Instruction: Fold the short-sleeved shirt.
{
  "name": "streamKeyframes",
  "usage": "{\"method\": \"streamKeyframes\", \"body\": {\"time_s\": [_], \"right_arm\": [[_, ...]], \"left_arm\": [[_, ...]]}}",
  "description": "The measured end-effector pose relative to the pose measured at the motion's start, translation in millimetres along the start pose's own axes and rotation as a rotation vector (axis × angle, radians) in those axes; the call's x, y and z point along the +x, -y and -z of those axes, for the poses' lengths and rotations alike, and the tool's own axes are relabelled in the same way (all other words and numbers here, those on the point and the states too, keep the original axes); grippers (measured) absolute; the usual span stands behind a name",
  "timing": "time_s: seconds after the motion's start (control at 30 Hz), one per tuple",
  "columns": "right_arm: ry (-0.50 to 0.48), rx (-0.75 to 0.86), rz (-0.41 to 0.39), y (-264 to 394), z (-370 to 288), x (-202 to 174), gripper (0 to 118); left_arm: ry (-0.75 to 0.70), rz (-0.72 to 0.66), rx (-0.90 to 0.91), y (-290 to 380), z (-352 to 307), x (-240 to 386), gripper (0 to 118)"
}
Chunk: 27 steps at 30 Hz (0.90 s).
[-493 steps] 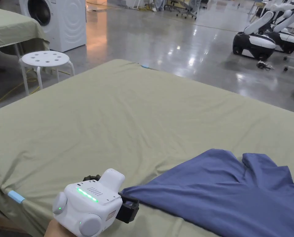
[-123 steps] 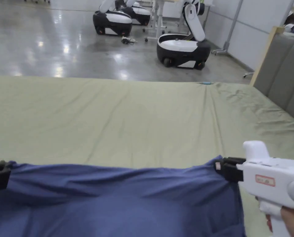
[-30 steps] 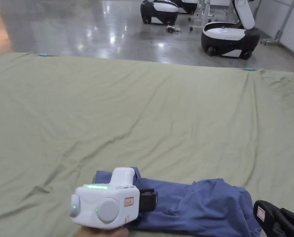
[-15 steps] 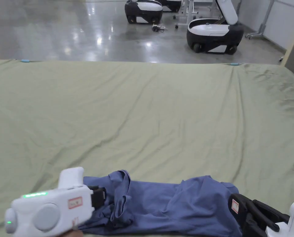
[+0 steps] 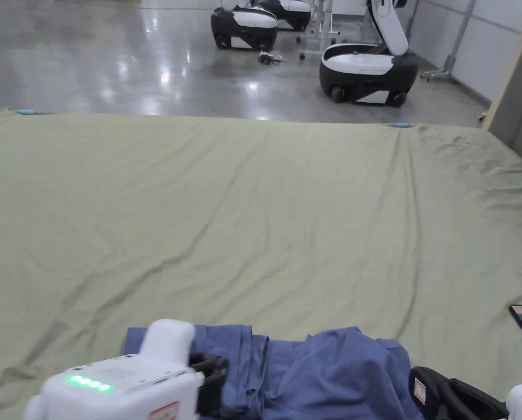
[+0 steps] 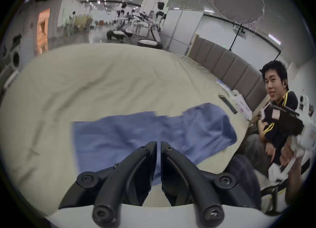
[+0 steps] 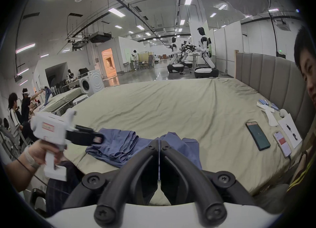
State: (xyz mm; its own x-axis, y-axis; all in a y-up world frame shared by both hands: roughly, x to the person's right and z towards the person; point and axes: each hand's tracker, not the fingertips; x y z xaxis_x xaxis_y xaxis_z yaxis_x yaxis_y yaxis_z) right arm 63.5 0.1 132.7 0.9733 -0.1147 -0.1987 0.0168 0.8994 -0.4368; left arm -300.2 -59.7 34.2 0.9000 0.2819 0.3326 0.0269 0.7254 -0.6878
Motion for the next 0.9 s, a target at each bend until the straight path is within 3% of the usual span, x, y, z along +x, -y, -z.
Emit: {"method": "streamKeyframes", "body": {"time_s": [0.13, 0.17, 0.2, 0.23, 0.27, 0.37, 0.43, 0.57, 0.6, 0.67, 0.73, 0.77, 0.8, 0.83, 0.87, 0.9], "right_arm": [[-0.039, -0.015, 0.020, 4.0, 15.4, -9.3, 2], [-0.053, -0.026, 0.038, 4.8, 19.6, -12.7, 2], [-0.055, -0.030, 0.050, 5.1, 22.6, -16.9, 2], [-0.069, -0.037, 0.064, 5.5, 24.8, -20.5, 2], [-0.098, -0.046, 0.079, 5.9, 26.3, -24.7, 2], [-0.107, -0.053, 0.073, 6.9, 25.8, -37.8, 2], [-0.095, -0.066, 0.059, 8.9, 27.9, -42.2, 2], [-0.080, -0.076, 0.087, 7.2, 27.5, -45.2, 2], [-0.074, -0.075, 0.094, 5.9, 26.2, -45.2, 2], [-0.060, -0.073, 0.096, 3.7, 23.8, -46.6, 2], [-0.045, -0.074, 0.090, 2.9, 23.2, -45.1, 2], [-0.037, -0.077, 0.088, 2.6, 23.9, -44.2, 2], [-0.025, -0.084, 0.086, 2.0, 26.0, -43.7, 2], [-0.009, -0.095, 0.083, 1.8, 27.9, -43.4, 2], [0.004, -0.106, 0.082, 1.3, 29.3, -43.2, 2], [0.002, -0.104, 0.086, 1.2, 28.5, -43.0, 2]], "left_arm": [[-0.174, 0.011, -0.047, 6.6, -36.3, -54.3, 12], [-0.216, -0.004, -0.045, 7.8, -39.9, -60.9, 29], [-0.244, -0.034, -0.044, 7.7, -43.6, -66.7, 64], [-0.232, -0.072, -0.032, 8.1, -47.4, -73.8, 90], [-0.163, -0.118, 0.001, 7.7, -47.5, -83.8, 108], [0.039, -0.368, 0.059, 12.6, -44.4, -130.7, 117], [0.186, -0.568, -0.021, 15.7, -31.0, -158.2, 117], [0.540, -0.910, -0.104, 42.5, 30.1, -194.0, 117], [0.559, -0.989, -0.117, 49.6, 46.8, -195.7, 116], [0.663, -1.000, -0.011, 47.6, 63.1, -191.0, 116], [0.740, -1.037, -0.050, 44.4, 82.8, -176.7, 115], [0.767, -1.008, -0.080, 43.8, 92.2, -167.6, 99], [0.730, -0.948, -0.078, 42.5, 94.2, -158.8, 26], [0.584, -0.875, -0.097, 40.4, 96.0, -153.3, 8], [0.340, -0.812, -0.192, 44.5, 103.6, -148.9, 8], [0.397, -0.871, -0.131, 54.1, 105.5, -153.3, 8]]}}
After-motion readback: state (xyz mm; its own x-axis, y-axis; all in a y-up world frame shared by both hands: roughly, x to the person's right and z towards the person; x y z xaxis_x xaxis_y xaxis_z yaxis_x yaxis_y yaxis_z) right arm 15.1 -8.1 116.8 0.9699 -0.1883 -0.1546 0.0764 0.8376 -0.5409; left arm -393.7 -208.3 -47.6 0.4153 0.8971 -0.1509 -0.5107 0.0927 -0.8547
